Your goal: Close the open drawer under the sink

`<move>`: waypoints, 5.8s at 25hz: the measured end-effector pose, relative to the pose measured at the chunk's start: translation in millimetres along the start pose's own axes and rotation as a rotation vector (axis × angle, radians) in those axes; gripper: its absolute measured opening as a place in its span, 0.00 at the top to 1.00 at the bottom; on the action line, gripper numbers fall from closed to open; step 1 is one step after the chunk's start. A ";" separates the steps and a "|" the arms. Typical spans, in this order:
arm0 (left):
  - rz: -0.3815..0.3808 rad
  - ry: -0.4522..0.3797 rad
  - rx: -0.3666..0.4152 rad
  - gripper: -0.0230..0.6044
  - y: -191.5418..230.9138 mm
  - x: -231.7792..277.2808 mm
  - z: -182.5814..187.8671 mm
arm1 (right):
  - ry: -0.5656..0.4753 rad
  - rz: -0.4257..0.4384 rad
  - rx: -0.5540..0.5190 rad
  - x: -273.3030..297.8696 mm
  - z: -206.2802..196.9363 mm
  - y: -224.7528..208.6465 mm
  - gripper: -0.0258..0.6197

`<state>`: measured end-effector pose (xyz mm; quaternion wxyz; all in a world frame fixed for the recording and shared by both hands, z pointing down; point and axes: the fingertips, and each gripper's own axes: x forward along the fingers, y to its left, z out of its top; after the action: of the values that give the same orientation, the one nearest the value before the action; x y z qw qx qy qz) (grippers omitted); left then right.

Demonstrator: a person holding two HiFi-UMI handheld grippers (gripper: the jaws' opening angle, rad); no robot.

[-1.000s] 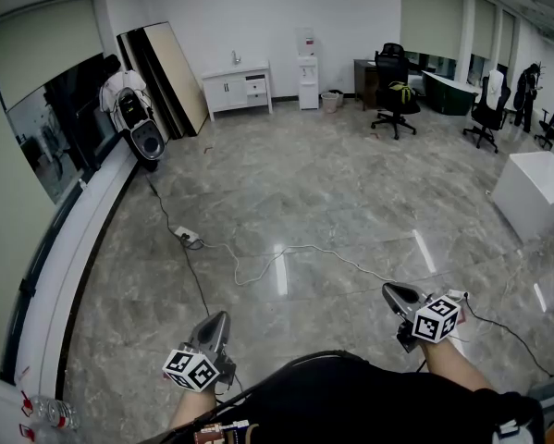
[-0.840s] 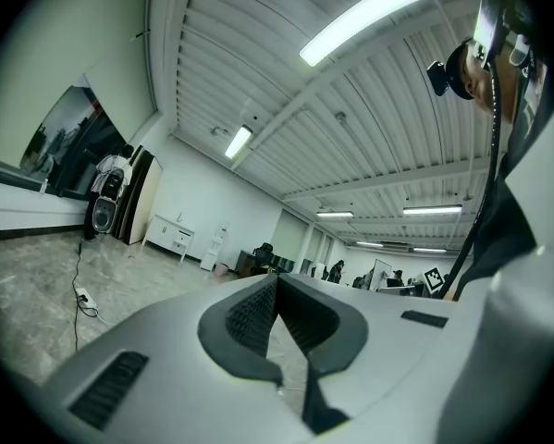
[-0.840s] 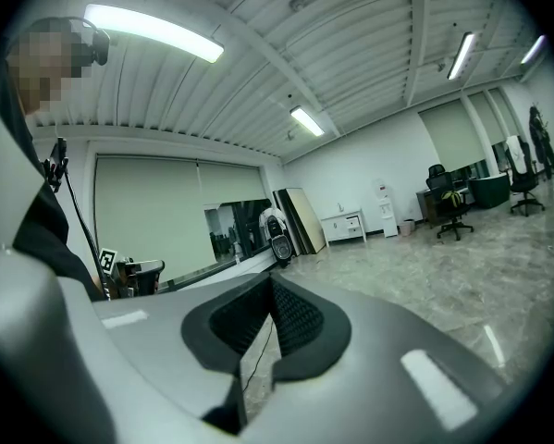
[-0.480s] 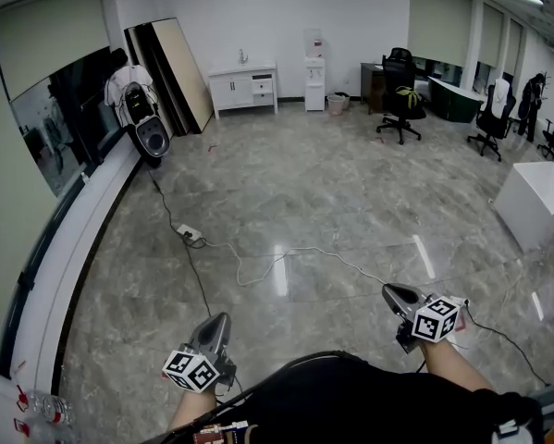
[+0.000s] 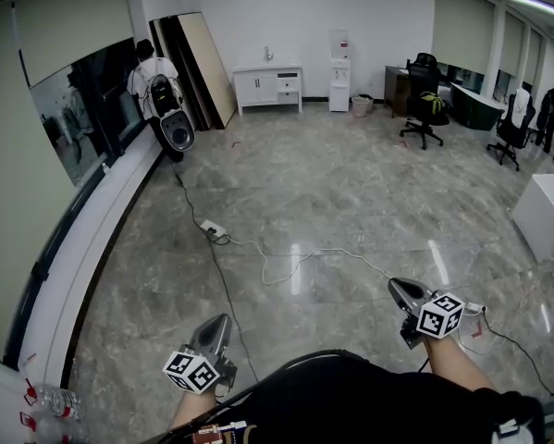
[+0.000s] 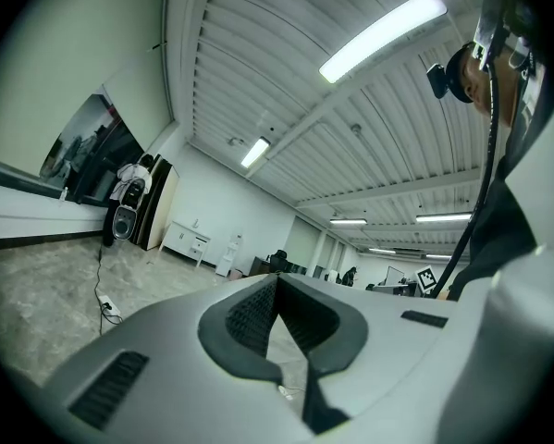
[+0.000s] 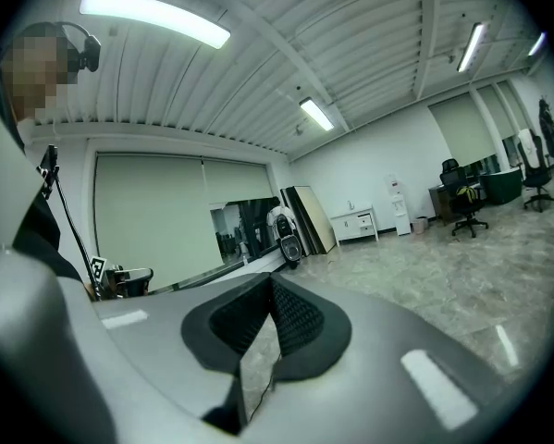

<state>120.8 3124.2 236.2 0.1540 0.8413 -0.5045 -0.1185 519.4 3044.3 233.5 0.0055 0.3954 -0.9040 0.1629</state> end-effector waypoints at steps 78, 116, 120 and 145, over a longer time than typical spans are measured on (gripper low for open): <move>0.114 -0.065 -0.025 0.96 454.3 620.7 173.6 | 0.039 0.137 -0.003 704.2 209.5 -424.0 0.96; -0.119 0.015 -0.031 0.96 729.9 1020.9 268.5 | -0.043 -0.081 -0.026 1022.7 332.7 -634.8 0.96; -0.108 0.007 -0.045 0.96 766.3 1036.0 277.3 | -0.018 -0.076 -0.007 1063.4 327.6 -638.3 0.96; 0.172 -0.136 -0.011 0.96 901.1 1280.0 341.1 | 0.046 0.181 -0.099 1376.4 469.1 -868.5 0.96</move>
<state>-139.8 1543.7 205.6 0.1336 0.7840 -0.5834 -0.1646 251.4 1371.9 232.2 0.0310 0.3074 -0.9426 0.1267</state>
